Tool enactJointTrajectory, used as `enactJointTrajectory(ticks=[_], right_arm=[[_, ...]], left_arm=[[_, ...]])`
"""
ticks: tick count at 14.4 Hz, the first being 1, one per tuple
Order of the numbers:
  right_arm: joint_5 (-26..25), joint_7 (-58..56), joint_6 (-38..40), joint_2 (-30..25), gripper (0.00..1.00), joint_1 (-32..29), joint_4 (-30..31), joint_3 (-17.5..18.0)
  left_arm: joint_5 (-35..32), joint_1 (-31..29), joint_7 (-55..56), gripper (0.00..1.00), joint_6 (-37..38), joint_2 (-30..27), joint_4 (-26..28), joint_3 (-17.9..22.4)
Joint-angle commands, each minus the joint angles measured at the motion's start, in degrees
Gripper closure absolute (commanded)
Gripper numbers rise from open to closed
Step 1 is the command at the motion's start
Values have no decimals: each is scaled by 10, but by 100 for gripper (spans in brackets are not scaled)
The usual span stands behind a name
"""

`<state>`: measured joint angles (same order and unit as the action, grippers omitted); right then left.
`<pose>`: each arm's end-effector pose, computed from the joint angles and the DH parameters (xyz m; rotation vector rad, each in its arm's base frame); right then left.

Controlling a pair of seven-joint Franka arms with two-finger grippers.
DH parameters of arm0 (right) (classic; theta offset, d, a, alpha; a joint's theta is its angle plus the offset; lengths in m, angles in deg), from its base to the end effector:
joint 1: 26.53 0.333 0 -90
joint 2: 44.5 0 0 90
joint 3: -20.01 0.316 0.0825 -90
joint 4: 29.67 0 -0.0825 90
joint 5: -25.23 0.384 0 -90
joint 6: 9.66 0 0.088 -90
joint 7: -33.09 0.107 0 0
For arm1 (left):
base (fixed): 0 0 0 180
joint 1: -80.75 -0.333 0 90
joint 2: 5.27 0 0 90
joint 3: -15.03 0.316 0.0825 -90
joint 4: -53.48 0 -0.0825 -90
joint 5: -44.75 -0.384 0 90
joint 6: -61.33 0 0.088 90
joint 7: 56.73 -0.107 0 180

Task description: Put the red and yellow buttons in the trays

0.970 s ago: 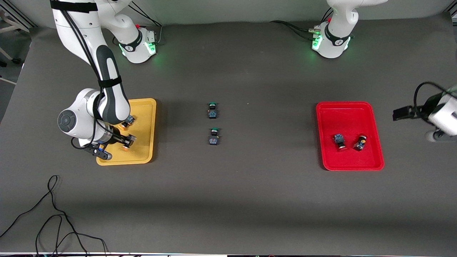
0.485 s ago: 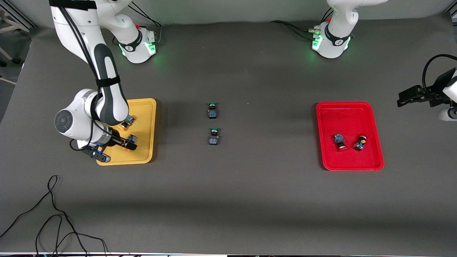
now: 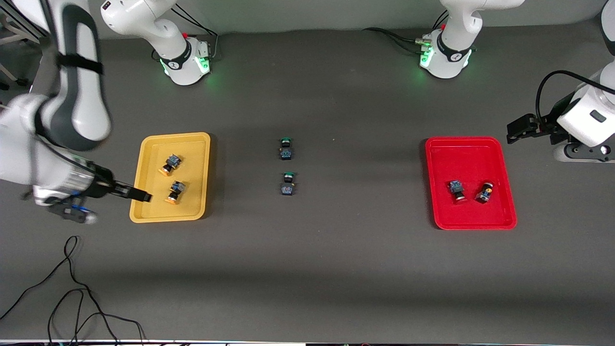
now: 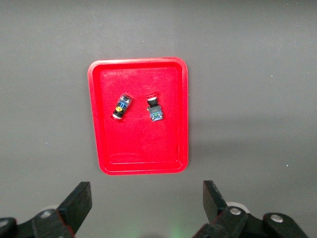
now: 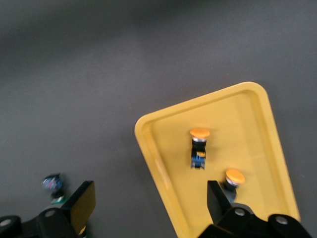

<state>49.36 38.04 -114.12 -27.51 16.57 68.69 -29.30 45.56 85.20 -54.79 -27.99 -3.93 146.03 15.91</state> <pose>0.6155 0.0094 0.4570 -2.9256 0.4496 0.1100 0.5566 -0.0364 0.5896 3.1288 -0.0439 -0.1257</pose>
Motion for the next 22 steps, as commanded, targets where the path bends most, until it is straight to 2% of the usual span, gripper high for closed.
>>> enactJointTrajectory(ticks=[1,4,5,6,9,10,12,14,16,18,22], right_arm=[[-25,-12,91,-12,0,2,-76,-12],[-85,-6,100,-68,0,13,-85,-5],[-105,-6,111,-85,0,9,-85,6],[-125,-6,116,-105,0,-13,-85,38],[-200,-3,117,-161,0,-169,-64,227],[-205,-3,114,-174,0,-207,-50,271],[-208,-3,97,-203,0,-267,-12,329],[-224,-4,49,-238,0,-351,42,421],[-231,-4,30,-255,0,-413,69,488],[-232,-12,32,-251,0,-429,66,506],[-232,-14,58,-238,0,-427,44,507]], left_arm=[[2,7,2,0,8,-11,0,11],[-3,8,-4,0,7,-9,3,10],[-6,10,-4,0,7,-8,3,9],[-6,11,-4,0,7,-8,5,9],[-13,11,-4,0,6,-7,5,8],[-14,11,-4,0,6,-7,4,7],[-17,11,-4,0,6,-7,4,7],[-17,12,-4,0,5,-6,4,6],[-17,12,-6,0,5,-5,4,6],[-17,12,-6,0,8,-2,2,6],[-17,12,-6,0,5,-1,2,6]])
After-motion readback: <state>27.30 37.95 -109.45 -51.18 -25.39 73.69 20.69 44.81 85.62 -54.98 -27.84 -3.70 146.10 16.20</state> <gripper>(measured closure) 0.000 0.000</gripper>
